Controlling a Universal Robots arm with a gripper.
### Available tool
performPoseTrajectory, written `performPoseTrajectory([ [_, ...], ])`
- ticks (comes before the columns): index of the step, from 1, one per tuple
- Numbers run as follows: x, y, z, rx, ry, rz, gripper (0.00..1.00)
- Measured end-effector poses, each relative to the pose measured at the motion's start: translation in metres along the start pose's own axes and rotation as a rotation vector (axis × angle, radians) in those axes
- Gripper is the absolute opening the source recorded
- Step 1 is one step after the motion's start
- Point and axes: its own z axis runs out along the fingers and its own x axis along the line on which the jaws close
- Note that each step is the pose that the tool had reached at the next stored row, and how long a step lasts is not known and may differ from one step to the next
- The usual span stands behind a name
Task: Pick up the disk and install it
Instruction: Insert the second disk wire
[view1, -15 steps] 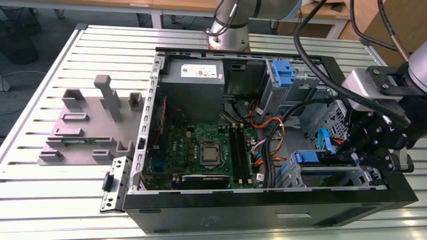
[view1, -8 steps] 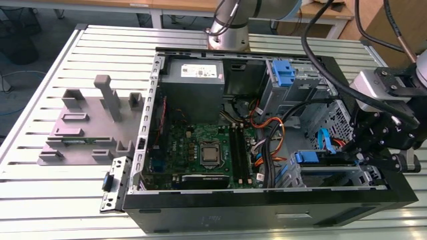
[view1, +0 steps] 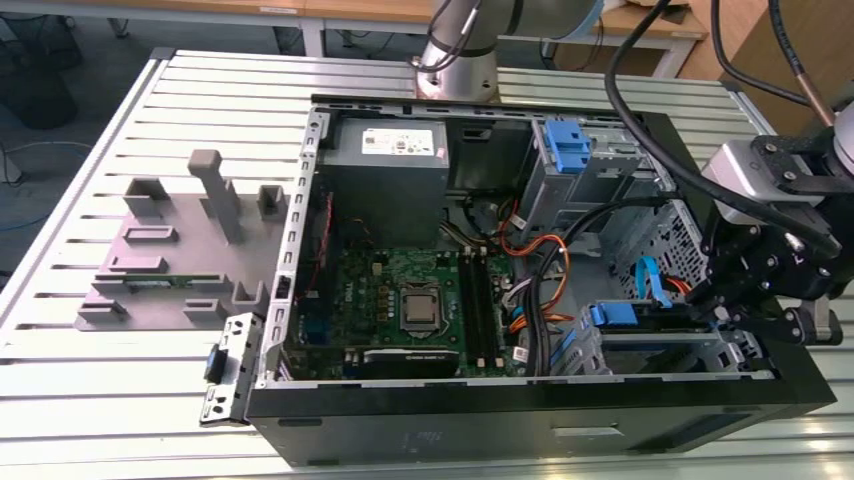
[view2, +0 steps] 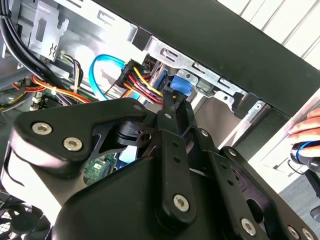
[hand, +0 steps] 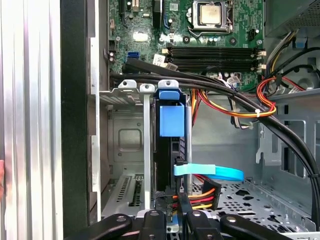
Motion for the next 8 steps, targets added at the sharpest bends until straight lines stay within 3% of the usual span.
performPoseTrajectory([
  [8,-0.0001,0.0,0.0001,0.0,0.0002,0.0,0.24],
])
